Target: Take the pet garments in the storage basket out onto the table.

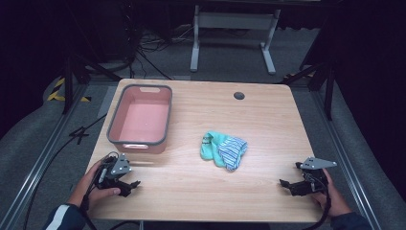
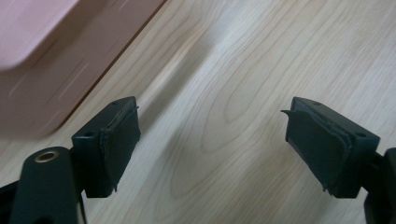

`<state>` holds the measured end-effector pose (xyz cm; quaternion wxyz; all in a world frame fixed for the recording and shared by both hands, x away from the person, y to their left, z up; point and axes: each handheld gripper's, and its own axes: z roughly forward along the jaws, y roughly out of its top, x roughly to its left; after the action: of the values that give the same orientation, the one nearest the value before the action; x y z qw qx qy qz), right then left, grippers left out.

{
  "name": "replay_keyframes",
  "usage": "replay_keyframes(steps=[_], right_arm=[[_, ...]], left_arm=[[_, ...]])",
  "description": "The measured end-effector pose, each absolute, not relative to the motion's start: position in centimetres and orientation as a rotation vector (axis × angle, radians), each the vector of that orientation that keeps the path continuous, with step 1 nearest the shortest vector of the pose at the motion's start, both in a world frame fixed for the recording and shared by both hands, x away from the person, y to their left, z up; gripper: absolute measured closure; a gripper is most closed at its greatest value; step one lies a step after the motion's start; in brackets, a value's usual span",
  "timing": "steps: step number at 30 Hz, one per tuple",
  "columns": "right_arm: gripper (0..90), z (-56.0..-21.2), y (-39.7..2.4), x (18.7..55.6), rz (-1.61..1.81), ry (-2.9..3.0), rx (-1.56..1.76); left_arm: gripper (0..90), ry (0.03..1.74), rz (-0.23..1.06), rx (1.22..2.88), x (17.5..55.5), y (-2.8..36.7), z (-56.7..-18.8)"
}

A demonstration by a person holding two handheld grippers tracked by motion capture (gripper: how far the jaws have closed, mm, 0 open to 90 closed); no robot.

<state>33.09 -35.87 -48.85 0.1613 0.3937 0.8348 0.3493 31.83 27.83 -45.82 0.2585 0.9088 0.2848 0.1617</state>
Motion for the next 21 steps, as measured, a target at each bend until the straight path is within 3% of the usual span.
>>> replay_keyframes(steps=[12, 21], right_arm=[[0.6, -48.9, -36.0, 32.7, 0.995, 2.374, 1.138], [0.5, -48.9, -36.0, 32.7, 0.994, 2.373, 1.14]], left_arm=[[15.3, 0.895, 0.342, 2.292, 31.6, 31.6, -47.7], [13.4, 0.925, 0.362, 2.232, 31.3, 31.9, -48.2]])
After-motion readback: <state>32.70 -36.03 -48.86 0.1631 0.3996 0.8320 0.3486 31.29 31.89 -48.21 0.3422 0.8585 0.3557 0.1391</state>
